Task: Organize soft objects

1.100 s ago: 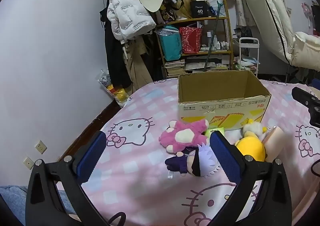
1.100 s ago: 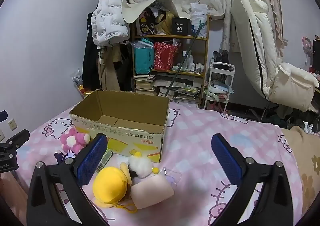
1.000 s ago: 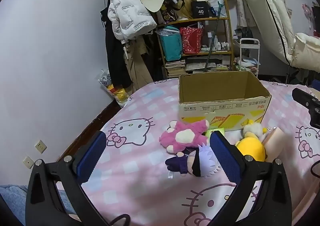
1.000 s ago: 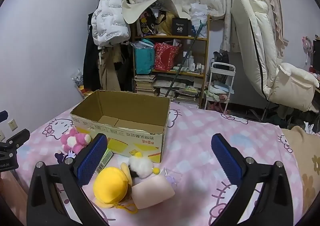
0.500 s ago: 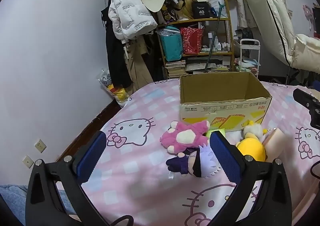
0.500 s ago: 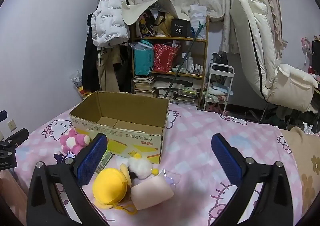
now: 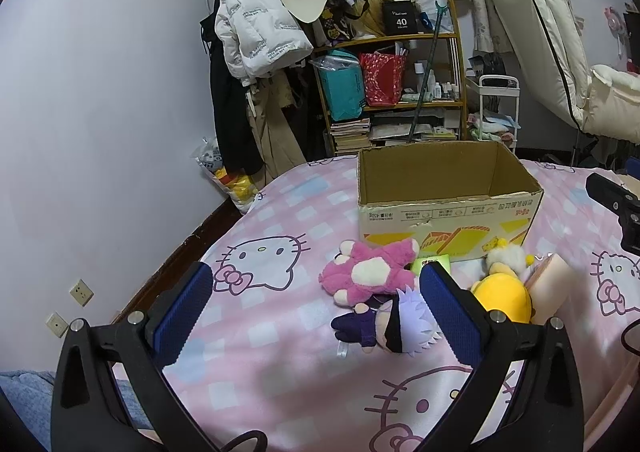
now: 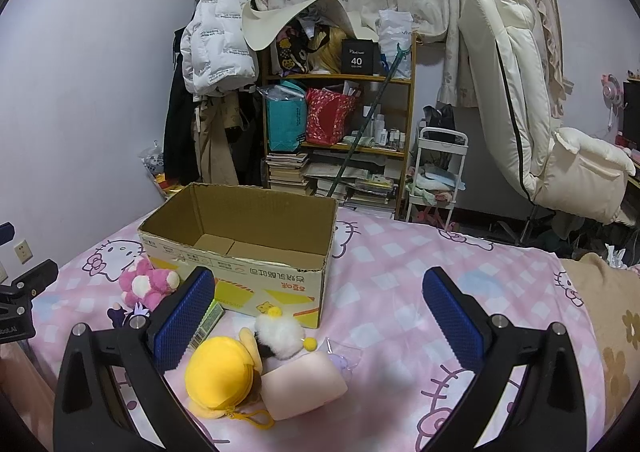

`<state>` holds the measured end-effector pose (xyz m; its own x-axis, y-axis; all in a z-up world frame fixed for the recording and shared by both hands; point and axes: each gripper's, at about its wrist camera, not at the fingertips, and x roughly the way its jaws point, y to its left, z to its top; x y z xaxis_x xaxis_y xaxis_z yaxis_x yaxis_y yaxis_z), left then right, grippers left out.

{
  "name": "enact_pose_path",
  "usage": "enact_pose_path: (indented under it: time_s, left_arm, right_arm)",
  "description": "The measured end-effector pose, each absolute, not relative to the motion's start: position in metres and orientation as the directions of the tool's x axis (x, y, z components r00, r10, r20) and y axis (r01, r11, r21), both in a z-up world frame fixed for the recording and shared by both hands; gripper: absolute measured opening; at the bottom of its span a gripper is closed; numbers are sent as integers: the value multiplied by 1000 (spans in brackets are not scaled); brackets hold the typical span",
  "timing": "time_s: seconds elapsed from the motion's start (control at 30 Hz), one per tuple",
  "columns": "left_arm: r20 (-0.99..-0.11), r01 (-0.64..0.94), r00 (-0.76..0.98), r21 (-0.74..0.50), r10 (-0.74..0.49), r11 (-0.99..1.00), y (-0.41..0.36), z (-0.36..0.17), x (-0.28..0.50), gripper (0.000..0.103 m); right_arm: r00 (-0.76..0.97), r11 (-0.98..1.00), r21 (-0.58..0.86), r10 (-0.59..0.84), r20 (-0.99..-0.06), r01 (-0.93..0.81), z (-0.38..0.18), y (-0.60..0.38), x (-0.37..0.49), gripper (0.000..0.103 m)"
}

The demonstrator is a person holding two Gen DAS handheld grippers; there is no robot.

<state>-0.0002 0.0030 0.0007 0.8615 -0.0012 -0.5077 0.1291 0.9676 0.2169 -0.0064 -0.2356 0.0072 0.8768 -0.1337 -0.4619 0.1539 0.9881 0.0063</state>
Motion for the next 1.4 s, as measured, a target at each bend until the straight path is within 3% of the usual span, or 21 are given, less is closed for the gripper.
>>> enact_pose_path:
  time_s: [1.4]
  left_arm:
    - [-522,136,853,225,1,965,-3,-4,6,102]
  right_arm:
    - [879,988,4,-138,-456,157,5,-230,-2,103]
